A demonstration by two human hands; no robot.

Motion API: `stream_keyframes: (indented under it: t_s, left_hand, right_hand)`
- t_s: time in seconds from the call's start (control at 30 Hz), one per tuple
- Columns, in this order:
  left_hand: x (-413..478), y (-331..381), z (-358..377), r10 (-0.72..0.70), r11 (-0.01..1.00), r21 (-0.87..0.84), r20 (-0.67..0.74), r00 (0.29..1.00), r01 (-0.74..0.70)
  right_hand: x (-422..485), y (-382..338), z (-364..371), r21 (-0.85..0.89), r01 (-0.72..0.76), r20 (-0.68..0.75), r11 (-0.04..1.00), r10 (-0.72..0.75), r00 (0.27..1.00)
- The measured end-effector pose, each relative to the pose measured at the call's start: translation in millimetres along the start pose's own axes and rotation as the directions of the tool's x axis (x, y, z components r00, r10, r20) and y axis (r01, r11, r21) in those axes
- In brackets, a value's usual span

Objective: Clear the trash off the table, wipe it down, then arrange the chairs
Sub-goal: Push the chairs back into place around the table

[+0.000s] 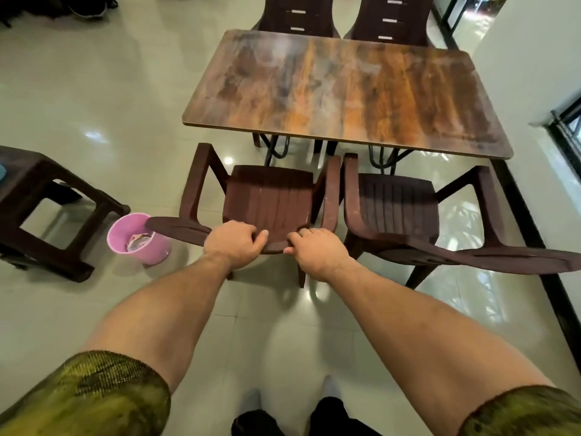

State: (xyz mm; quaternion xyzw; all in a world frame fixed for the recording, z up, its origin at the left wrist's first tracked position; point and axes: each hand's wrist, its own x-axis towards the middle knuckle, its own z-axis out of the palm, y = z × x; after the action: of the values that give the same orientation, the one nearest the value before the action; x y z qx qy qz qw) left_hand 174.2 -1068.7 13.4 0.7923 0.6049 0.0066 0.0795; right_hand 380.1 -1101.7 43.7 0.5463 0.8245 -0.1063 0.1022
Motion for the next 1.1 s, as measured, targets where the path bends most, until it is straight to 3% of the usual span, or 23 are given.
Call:
stream_keyframes:
  t_s: [0.13,0.2,0.33,0.43,0.53,0.6,0.67,0.73,0.87,1.1]
  left_hand:
    - [23.7,-6.5,-0.8,0.045,0.999,0.016,0.035,0.998,-0.045]
    - [22.9,-9.1,-1.1,0.050,0.998,0.036,0.016,0.999,-0.051]
    - [18.2,8.3,-1.5,0.108,0.994,0.012,0.032,0.994,-0.108]
    - [19.2,51.5,-0.6,0.185,0.982,0.013,0.097,0.978,-0.187]
    - [27.4,85.9,1.8,0.181,0.981,0.036,0.150,0.972,-0.188]
    - [32.9,102.5,1.9,0.101,0.993,0.039,0.187,0.977,-0.110]
    - [34.3,110.4,2.7,-0.007,0.998,0.055,0.193,0.981,-0.004]
    - [33.8,112.1,4.4,-0.044,0.997,0.063,0.173,0.984,0.034]
    - [33.3,106.6,5.7,0.041,0.997,0.065,0.143,0.989,-0.051]
    - [21.3,113.1,9.6,0.133,0.990,0.041,0.101,0.986,-0.138]
  right_hand:
    - [23.3,1.0,-16.7,0.038,-0.122,0.129,0.992,0.116,0.985]
    - [22.6,6.2,-18.7,0.124,-0.126,0.168,0.984,0.105,0.980]
    - [-12.4,55.3,-4.1,0.305,-0.119,-0.004,0.945,0.126,0.992]
    - [-52.5,113.8,13.1,0.207,-0.278,-0.144,0.938,0.310,0.940]
    - [-93.3,162.3,19.7,0.082,-0.439,0.023,0.895,0.439,0.898]
    - [-111.1,181.2,21.5,0.096,-0.444,0.105,0.891,0.435,0.894]
    - [-115.2,187.5,24.0,0.232,-0.473,0.056,0.850,0.474,0.879]
    - [-110.3,188.6,27.5,0.251,-0.500,0.006,0.829,0.515,0.857]
    - [-100.3,188.9,19.0,0.114,-0.498,0.095,0.859,0.490,0.867]
    - [-103.3,189.3,27.8,0.135,-0.441,0.071,0.887,0.435,0.897]
